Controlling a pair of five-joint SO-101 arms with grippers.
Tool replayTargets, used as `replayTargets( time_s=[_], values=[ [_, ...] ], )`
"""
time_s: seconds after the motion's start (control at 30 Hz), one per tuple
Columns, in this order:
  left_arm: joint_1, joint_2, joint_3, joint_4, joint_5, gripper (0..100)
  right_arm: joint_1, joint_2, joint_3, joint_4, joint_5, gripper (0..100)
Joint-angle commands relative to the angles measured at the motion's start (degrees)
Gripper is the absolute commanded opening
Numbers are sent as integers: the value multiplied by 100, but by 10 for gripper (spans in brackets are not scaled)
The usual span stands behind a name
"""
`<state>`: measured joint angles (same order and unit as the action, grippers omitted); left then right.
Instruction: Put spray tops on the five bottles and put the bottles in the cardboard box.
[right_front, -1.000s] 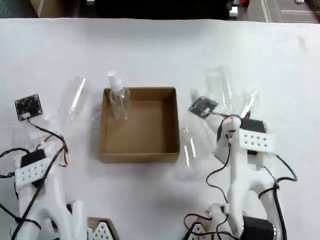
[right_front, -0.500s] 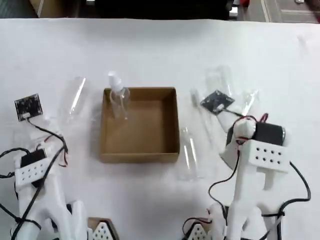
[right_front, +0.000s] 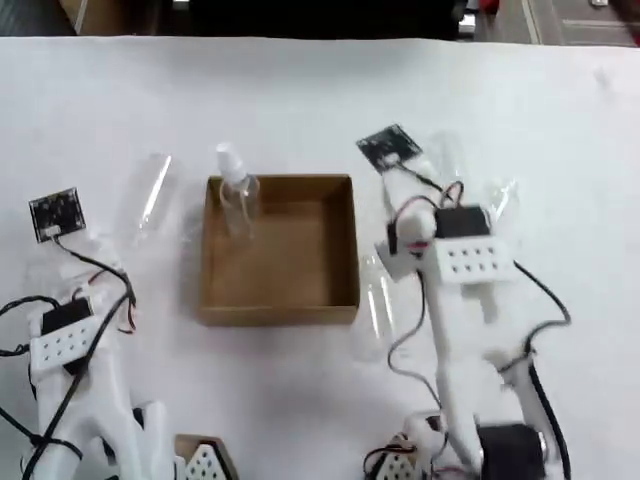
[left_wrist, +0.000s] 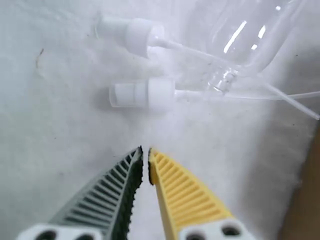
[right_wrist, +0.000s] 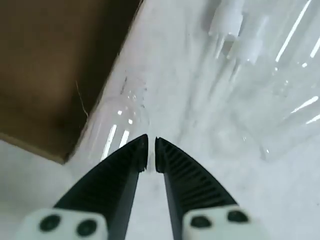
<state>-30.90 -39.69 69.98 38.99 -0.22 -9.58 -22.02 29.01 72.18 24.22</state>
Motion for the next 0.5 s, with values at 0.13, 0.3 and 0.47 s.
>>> replayTargets(
  time_s=[0.13, 0.3, 0.47],
  values=[
    [75, -4, -62, -132, -44, 24, -110, 1859, -1152, -84, -1011, 37],
    [84, -4, -35, -290, -44, 24, -295, 2343, -1495, -110, -1213, 126],
    [75, -4, -35, -290, -44, 24, -602, 2387, -1565, -119, -1407, 99]
  ],
)
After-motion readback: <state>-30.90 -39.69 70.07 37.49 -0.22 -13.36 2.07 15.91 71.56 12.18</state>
